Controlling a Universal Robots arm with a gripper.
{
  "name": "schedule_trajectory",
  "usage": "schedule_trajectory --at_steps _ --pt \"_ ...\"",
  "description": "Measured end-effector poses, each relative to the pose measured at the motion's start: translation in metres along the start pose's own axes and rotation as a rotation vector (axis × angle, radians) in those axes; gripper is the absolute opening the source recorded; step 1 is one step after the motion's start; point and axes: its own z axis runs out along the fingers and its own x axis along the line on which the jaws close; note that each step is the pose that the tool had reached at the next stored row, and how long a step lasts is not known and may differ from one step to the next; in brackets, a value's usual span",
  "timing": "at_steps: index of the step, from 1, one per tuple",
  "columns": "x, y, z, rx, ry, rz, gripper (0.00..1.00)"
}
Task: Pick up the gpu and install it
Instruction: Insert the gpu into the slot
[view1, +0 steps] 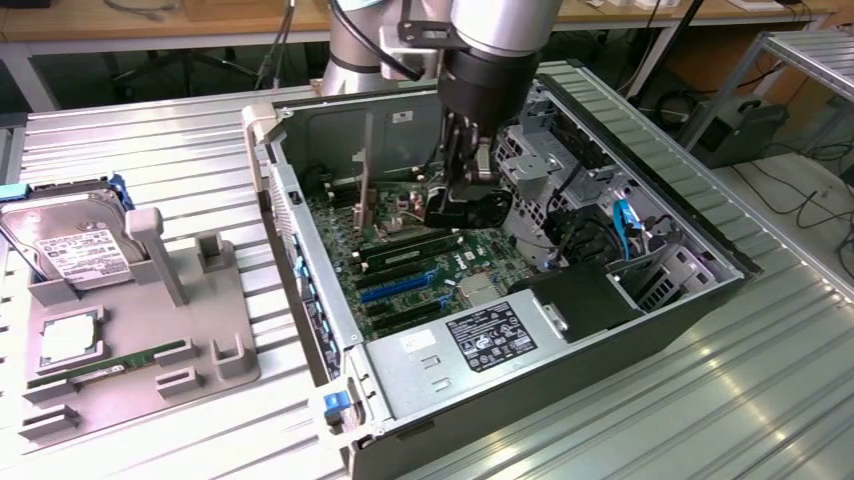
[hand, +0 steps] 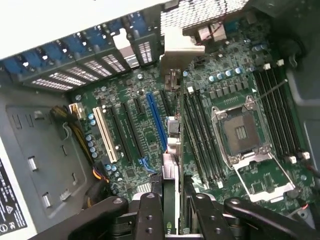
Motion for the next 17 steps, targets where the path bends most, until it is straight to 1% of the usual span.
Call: schedule_trajectory --at_steps 1,3,14,17 --pt "0.0 0.0 0.0013 0.0005 0.0004 -0.031 0.26" --pt "0.0 0.0 0.003 0.0011 0.0009 -0.071 0.26" --pt "0.0 -0.0001 0.0112 0.0042 0.0034 -0.275 0.26" --pt "0.0 -0.0001 0.0145 0.0047 0.004 -0.321 0.26"
